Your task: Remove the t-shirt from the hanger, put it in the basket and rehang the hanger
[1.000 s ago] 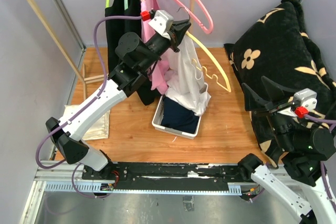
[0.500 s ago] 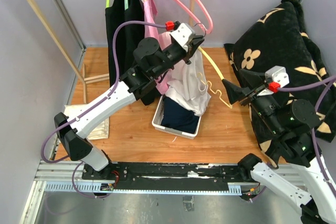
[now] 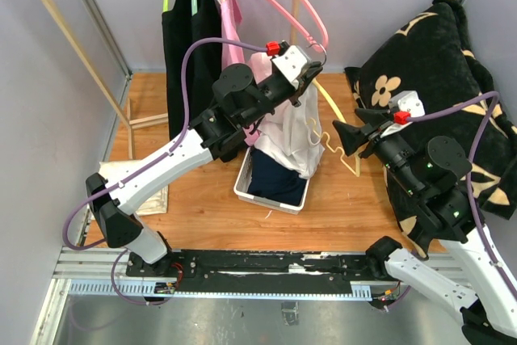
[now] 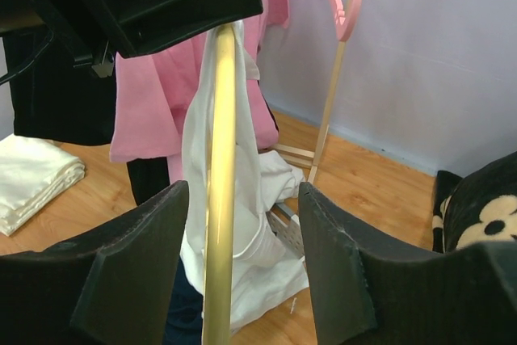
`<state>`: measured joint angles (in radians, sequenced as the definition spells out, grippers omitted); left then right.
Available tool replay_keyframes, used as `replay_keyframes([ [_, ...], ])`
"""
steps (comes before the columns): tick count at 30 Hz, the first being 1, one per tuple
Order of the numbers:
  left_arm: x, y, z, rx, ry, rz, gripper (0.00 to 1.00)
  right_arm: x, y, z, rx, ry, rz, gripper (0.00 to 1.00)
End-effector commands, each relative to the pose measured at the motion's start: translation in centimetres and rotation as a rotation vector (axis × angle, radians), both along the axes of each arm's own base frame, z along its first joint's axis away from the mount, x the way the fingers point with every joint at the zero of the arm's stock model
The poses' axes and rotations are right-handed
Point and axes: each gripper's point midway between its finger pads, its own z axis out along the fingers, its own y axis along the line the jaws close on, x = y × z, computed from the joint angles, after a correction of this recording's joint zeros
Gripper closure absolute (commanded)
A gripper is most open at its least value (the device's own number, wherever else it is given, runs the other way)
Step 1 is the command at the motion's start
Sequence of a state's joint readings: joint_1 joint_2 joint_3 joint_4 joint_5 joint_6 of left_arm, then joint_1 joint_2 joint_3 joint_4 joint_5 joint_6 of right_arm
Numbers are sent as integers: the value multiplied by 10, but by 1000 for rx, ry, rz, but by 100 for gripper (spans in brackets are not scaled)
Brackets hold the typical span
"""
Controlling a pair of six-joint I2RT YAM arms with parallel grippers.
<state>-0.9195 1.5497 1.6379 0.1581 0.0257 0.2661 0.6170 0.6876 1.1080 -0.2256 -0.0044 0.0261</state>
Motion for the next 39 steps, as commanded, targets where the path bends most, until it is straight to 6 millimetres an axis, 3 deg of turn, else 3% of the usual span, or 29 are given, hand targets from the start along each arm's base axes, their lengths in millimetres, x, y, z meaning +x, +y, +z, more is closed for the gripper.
replay_keyframes([
  [1,-6,4,31,-62,-68,3,99,-2,2,0,19,13,11,45],
  [9,-11,-2,33,-66,-80,-14,99,1,5,-8,17,39,9,54],
  [23,-22,-6,42,-89,-109,-30,99,5,9,-19,21,81,11,62],
  [33,-24,-7,41,-90,-110,-33,99,4,7,-15,38,70,5,99],
  [36,-24,-7,39,-91,-105,-33,87,5,5,-12,54,60,-9,99],
  [39,-23,-5,37,-101,-88,-24,55,6,0,-8,72,37,-31,99],
])
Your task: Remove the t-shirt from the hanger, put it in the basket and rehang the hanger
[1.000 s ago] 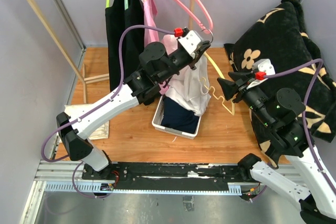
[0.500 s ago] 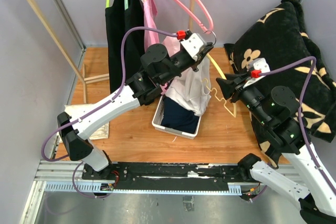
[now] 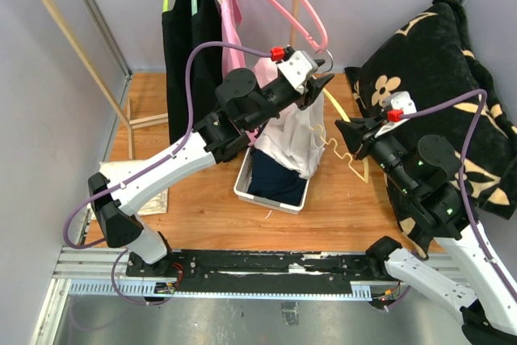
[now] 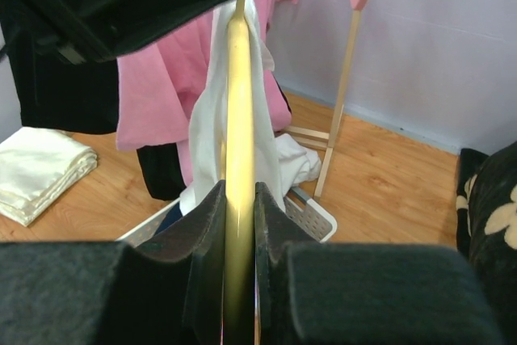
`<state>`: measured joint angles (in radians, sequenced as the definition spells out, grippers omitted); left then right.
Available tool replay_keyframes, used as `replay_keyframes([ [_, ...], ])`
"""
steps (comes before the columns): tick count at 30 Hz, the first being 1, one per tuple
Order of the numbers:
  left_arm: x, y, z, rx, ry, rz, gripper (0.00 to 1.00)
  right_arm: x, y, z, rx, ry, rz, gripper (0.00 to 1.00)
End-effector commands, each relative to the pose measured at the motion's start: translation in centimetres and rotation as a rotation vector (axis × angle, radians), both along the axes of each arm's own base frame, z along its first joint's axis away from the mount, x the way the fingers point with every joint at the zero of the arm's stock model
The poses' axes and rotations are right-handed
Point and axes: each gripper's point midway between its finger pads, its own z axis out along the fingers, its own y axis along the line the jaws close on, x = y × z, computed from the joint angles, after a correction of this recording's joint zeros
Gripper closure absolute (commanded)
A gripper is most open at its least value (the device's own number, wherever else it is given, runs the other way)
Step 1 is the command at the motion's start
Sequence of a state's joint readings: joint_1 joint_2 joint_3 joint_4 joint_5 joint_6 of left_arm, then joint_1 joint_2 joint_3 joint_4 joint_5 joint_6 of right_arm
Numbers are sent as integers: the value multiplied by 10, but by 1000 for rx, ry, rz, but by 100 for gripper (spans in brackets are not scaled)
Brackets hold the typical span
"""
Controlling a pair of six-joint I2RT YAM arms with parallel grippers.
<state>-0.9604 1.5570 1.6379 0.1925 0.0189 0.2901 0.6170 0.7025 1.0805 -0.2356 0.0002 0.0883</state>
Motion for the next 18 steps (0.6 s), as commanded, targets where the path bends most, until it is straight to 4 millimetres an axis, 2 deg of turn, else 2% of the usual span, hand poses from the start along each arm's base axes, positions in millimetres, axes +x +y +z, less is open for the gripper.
replay_keyframes([
  [1,-8,9,32,-96,-46,12,47,1,-7,11,51,-47,-40,99],
  [7,-16,30,39,-150,-39,37,30,-1,-12,19,43,-84,-51,99],
  [12,-30,50,41,-183,-19,31,26,-3,-14,21,31,-111,-52,99],
  [15,-33,55,27,-174,12,28,25,-6,-14,23,26,-135,-41,99],
  [18,-24,54,2,-147,53,70,25,-10,-14,25,28,-156,-28,99],
])
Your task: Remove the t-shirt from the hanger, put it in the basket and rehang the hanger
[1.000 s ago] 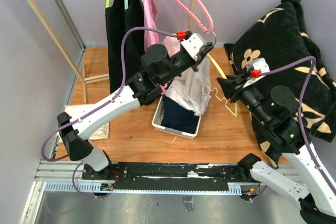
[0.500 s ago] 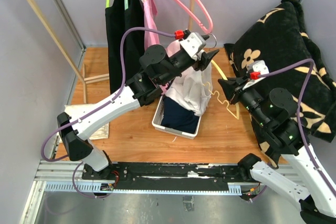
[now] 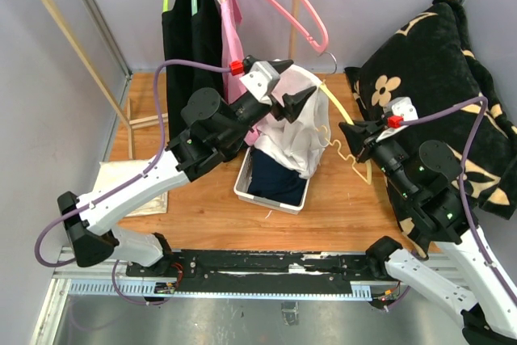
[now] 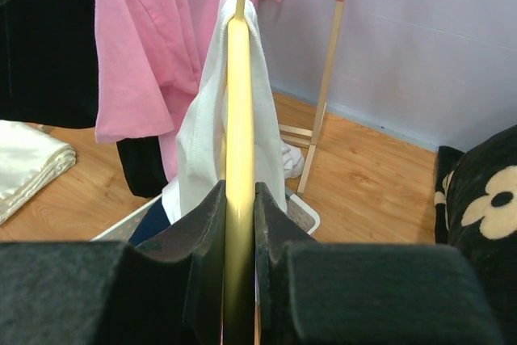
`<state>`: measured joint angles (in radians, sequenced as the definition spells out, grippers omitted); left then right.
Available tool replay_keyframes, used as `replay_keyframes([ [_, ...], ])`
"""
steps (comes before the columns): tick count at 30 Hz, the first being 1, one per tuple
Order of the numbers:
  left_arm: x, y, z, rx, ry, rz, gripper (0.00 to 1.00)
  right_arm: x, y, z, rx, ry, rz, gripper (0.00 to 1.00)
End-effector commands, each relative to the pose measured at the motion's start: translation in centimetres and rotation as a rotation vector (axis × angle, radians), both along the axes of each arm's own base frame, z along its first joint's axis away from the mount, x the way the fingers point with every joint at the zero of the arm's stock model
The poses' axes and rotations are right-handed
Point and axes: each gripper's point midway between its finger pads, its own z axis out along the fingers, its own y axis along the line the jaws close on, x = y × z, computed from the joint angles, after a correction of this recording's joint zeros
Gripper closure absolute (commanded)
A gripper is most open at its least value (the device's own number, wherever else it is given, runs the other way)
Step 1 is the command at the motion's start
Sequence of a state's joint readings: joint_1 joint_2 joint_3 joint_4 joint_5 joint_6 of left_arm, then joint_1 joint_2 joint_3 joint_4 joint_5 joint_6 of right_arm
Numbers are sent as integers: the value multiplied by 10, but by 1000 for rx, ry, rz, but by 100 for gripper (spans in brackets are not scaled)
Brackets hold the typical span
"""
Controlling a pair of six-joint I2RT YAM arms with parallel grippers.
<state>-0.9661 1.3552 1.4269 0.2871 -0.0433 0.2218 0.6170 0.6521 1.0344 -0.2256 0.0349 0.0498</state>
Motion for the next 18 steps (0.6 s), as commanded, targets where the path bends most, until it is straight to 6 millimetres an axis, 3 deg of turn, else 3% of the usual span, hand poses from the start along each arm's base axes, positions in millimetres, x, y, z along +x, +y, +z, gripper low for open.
replay_keyframes([
  [1,8,3,-19,-15,50,50,25,-9,-3,32,51,-134,18,99],
  [5,17,-6,-41,19,80,62,25,-16,-3,35,60,-163,41,99],
  [14,28,-18,-57,44,95,73,27,-27,-5,39,68,-188,66,99],
  [18,31,-19,-56,42,94,88,46,-28,-6,38,68,-186,68,99],
])
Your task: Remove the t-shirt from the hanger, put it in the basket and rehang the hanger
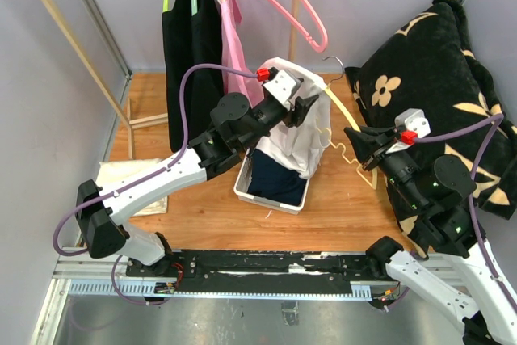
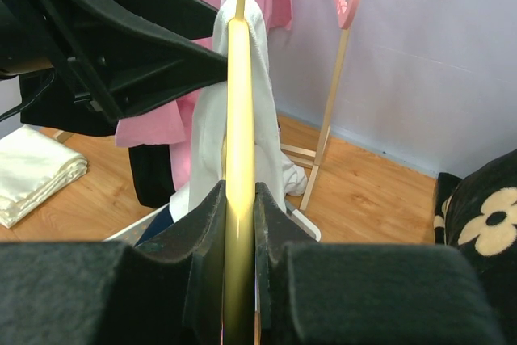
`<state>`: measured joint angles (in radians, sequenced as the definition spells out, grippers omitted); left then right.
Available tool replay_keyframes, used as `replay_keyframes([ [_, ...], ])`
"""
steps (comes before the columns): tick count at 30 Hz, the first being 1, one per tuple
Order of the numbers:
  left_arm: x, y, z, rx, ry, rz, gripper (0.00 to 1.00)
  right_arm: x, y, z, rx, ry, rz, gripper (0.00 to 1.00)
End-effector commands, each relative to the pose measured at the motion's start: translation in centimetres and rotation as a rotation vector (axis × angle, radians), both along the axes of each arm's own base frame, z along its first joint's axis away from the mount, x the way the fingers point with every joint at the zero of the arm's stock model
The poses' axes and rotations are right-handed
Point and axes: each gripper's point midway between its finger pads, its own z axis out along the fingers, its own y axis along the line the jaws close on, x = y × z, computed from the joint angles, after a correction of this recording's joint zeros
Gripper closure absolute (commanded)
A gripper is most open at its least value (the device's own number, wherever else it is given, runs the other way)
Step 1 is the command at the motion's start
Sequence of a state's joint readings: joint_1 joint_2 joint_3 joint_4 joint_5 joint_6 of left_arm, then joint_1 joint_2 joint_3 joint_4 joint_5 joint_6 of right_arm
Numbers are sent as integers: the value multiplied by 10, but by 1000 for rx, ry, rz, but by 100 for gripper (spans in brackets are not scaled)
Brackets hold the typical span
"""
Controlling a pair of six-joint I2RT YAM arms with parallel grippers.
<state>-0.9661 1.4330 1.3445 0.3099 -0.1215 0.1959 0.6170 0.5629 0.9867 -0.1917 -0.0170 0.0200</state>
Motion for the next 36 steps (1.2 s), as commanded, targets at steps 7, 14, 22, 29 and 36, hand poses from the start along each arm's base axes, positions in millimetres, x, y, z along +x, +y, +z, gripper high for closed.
replay_keyframes([
  [7,2,5,19,-47,-29,32,90,-10,-4,28,54,-99,12,99],
  [14,5,13,25,-64,-25,74,99,-9,-5,26,52,-95,8,99],
  [22,52,49,53,-100,-10,342,100,-23,-16,32,55,-115,0,99],
  [29,89,67,73,-122,-15,422,100,-48,-36,40,66,-169,-8,99],
  [36,120,68,62,-72,12,466,99,-72,-54,55,100,-237,-14,99],
])
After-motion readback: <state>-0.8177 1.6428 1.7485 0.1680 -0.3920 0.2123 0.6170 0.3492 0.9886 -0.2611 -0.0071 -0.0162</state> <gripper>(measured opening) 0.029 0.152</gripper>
